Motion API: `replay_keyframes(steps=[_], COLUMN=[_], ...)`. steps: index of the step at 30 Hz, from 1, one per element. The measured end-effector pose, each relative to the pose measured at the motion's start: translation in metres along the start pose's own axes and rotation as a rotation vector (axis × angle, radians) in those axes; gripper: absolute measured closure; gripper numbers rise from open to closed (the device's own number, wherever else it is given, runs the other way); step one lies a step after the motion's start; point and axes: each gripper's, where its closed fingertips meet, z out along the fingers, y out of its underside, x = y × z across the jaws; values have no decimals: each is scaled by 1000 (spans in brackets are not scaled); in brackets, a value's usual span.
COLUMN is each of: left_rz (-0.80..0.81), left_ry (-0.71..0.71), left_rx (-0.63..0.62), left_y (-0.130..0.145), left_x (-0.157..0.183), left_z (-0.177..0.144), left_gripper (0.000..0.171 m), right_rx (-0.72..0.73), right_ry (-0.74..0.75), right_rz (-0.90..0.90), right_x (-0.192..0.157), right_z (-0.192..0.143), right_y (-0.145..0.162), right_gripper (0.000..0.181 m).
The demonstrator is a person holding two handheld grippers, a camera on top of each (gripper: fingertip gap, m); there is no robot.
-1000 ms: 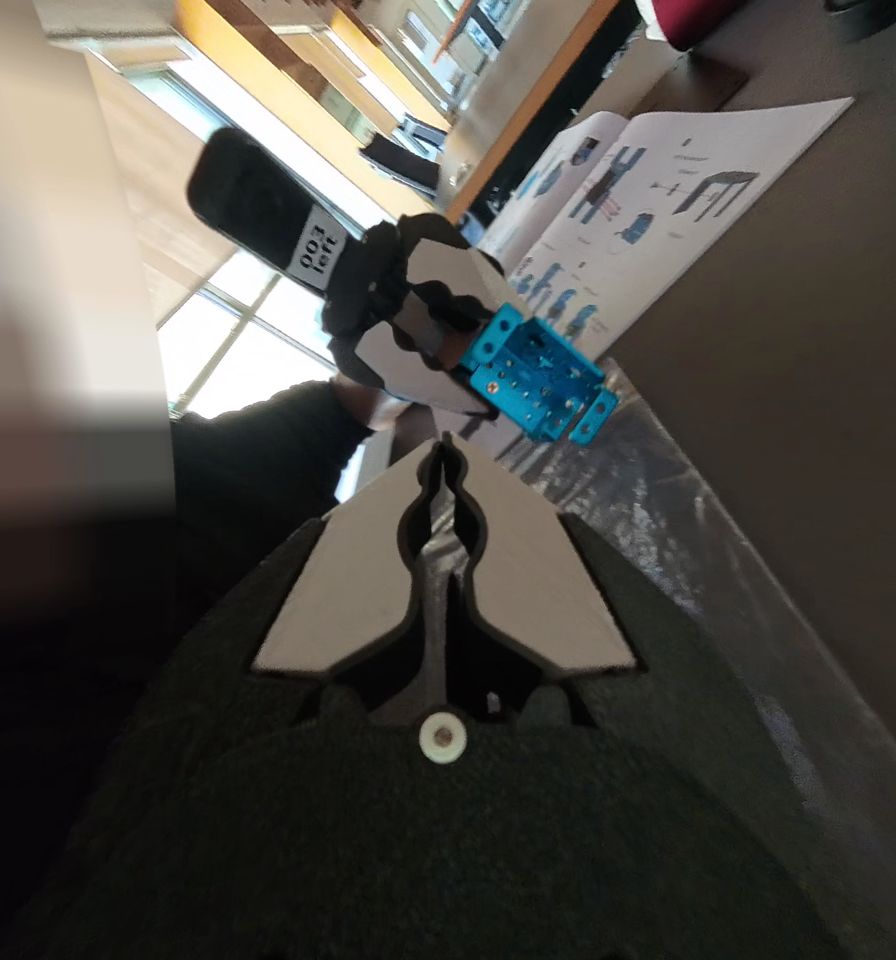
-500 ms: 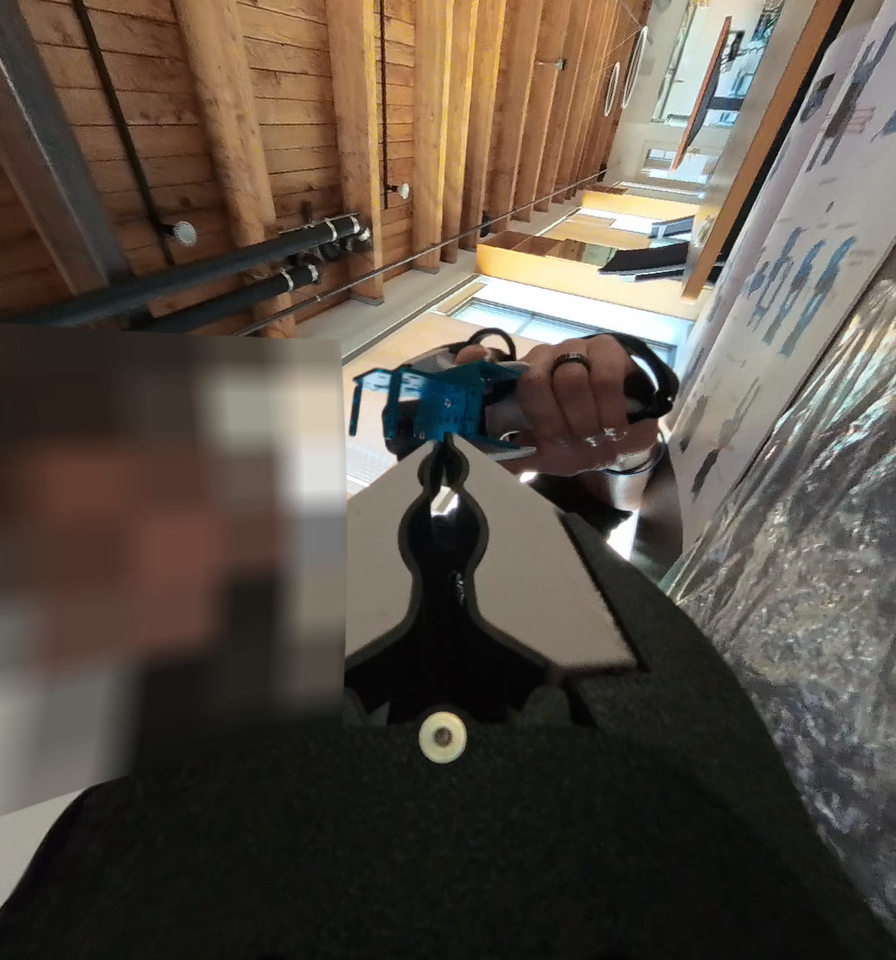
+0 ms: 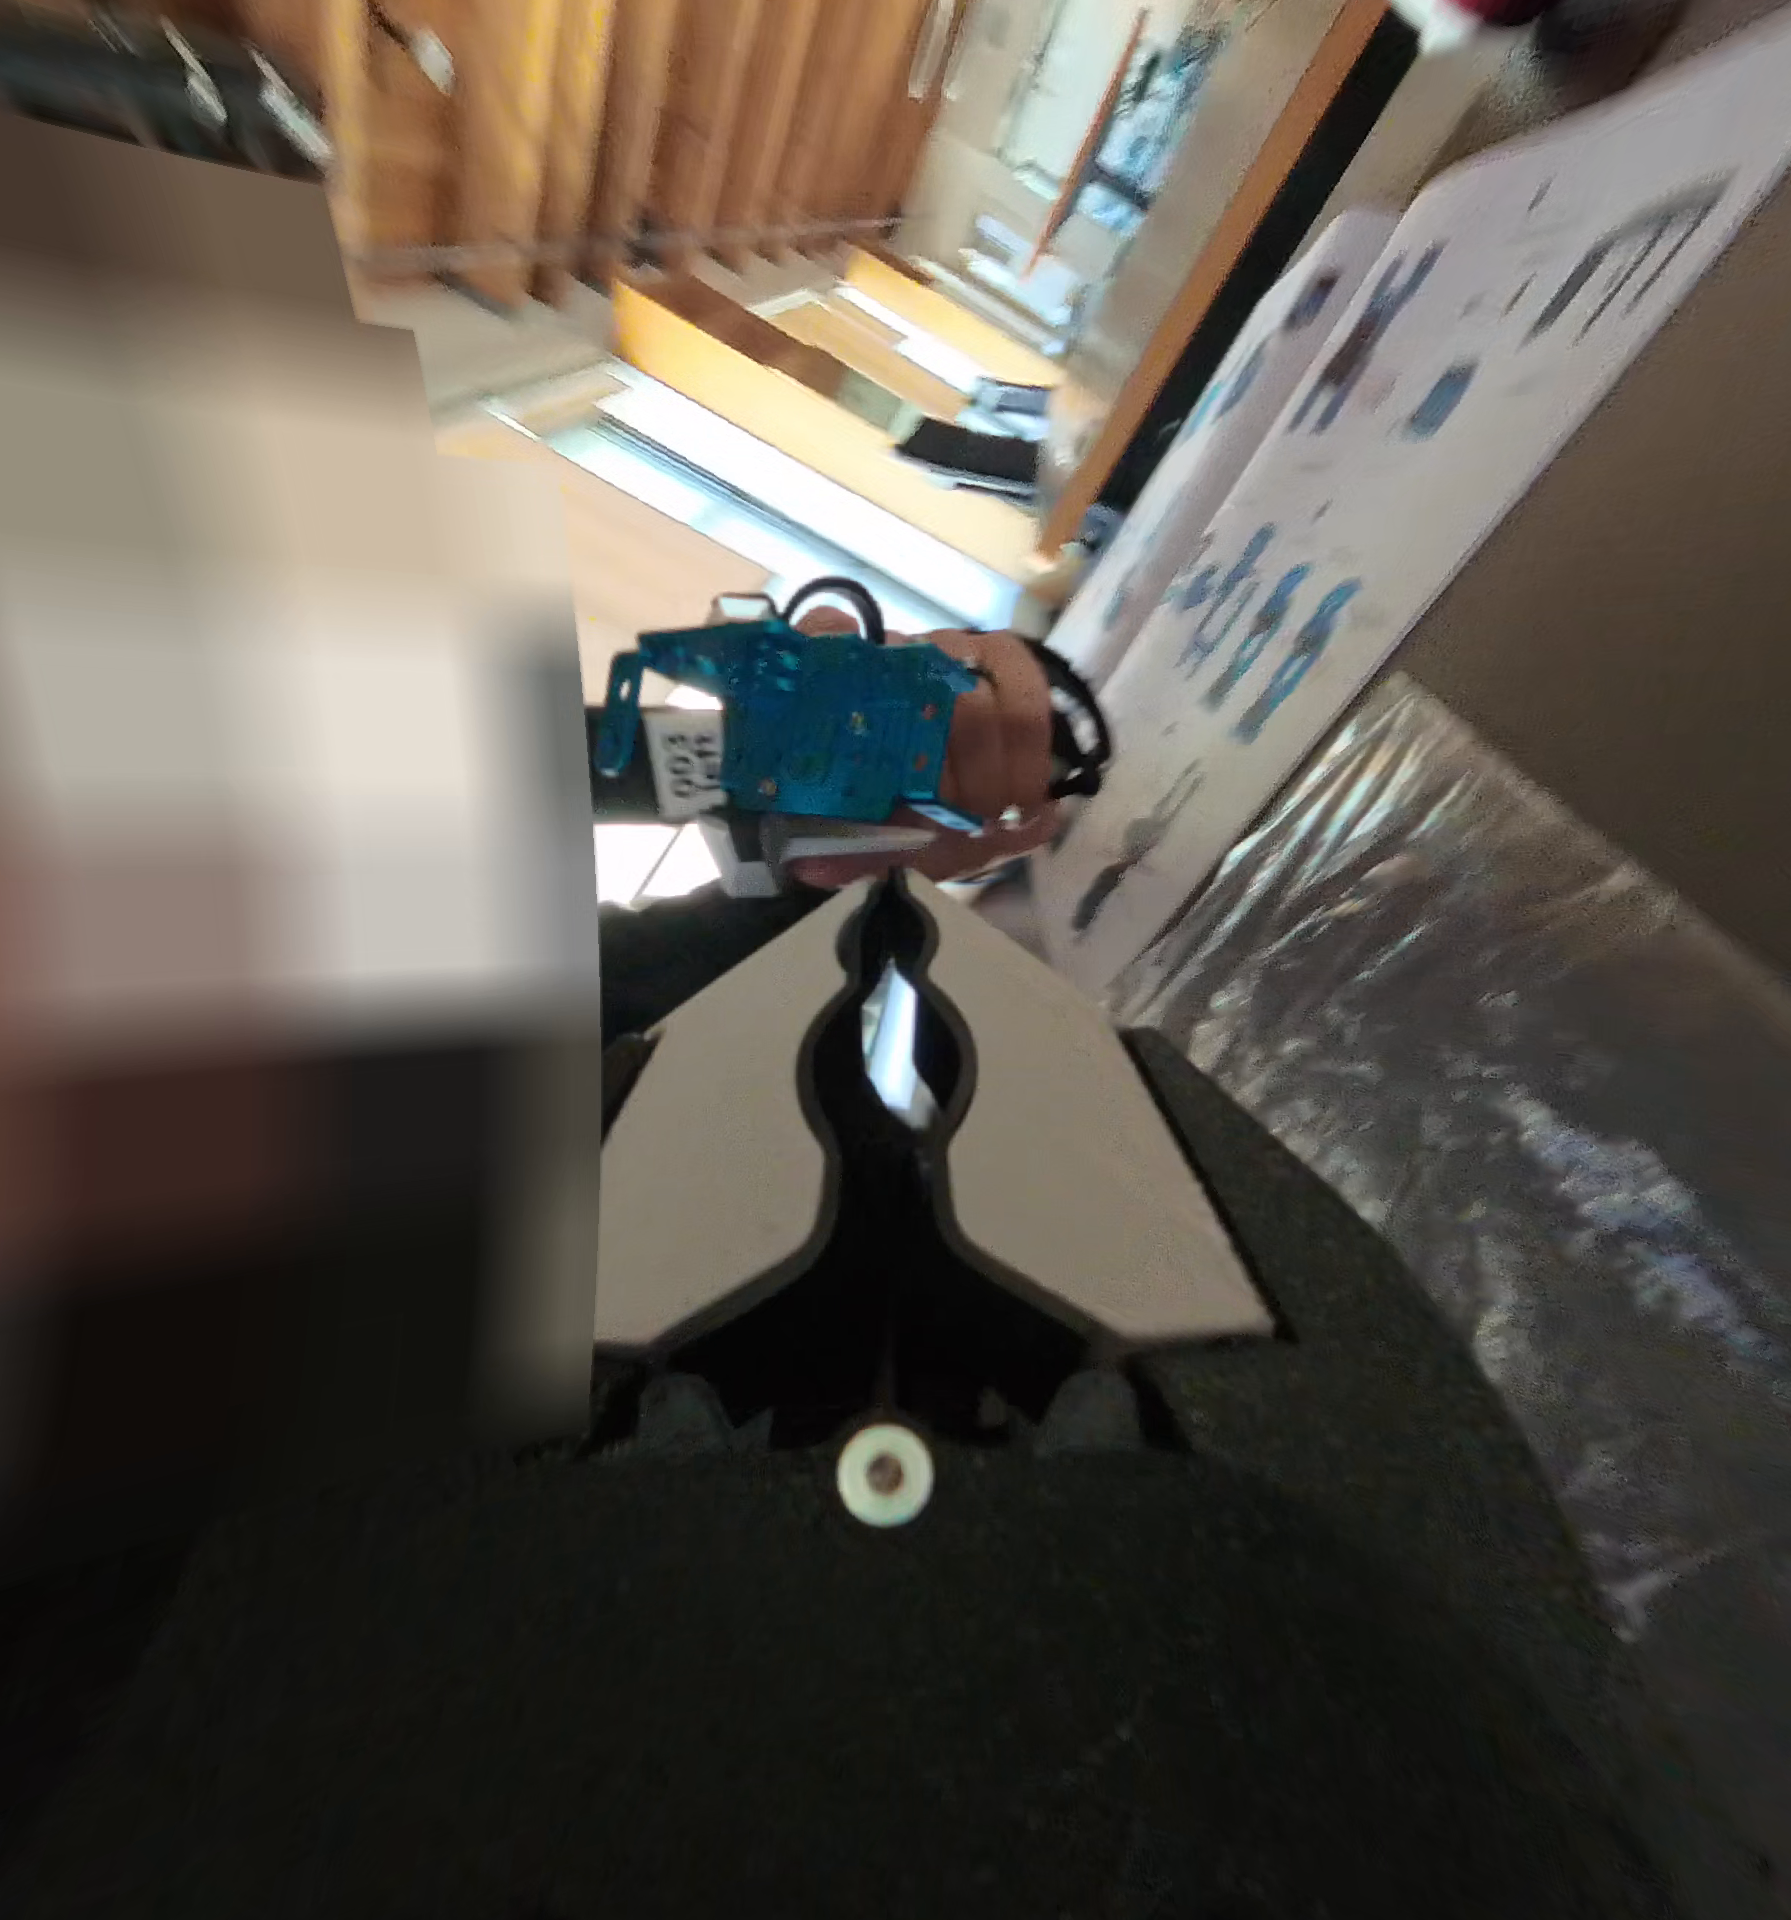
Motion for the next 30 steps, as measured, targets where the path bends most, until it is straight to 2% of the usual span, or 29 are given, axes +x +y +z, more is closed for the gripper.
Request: replay_keyframes(steps=[1, 2, 4, 6, 7, 9, 11, 16, 18, 23, 27, 30], left_rz=[-29, -59, -87, -77, -67, -56, -59, -127, -146, -159, -112, -110], left_ry=[8, 19, 29, 43, 46, 58, 65, 117, 155, 183, 197, 179], left_rx=[11, 24, 38, 36, 30, 20, -3, -263, -350, -422, -426, -447], left_y=[-2, -4, -7, -7, -5, -2, 4, 56, 69, 76, 69, 68], left_x=[0, 1, 3, 8, 10, 15, 18, 28, 34, 40, 42, 40], left_z=[0, 0, 0, 1, 2, 3, 5, 18, 19, 17, 13, 11], left_gripper=[142, 141, 142, 142, 142, 142, 141, 141, 141, 151, 164, 166], right_rx=[9, 23, 48, 89, 115, 124, 97, 65, 46, 55, 55, 55], right_ry=[22, 10, 15, 26, 22, -2, 22, 235, 268, 242, 145, 112], right_rz=[-93, -165, -231, -242, -237, -189, -149, -229, -195, -16, 134, 172], right_x=[-6, -16, -25, -24, -24, -24, -19, 1, 8, 21, 21, 21], right_z=[0, 0, 1, -2, -5, -10, -12, -20, -21, -28, -28, -29], right_y=[-4, -8, -13, -20, -23, -25, -23, -25, -22, -19, -14, -13], right_gripper=[181, 178, 155, 151, 152, 170, 172, 180, 180, 181, 180, 181])
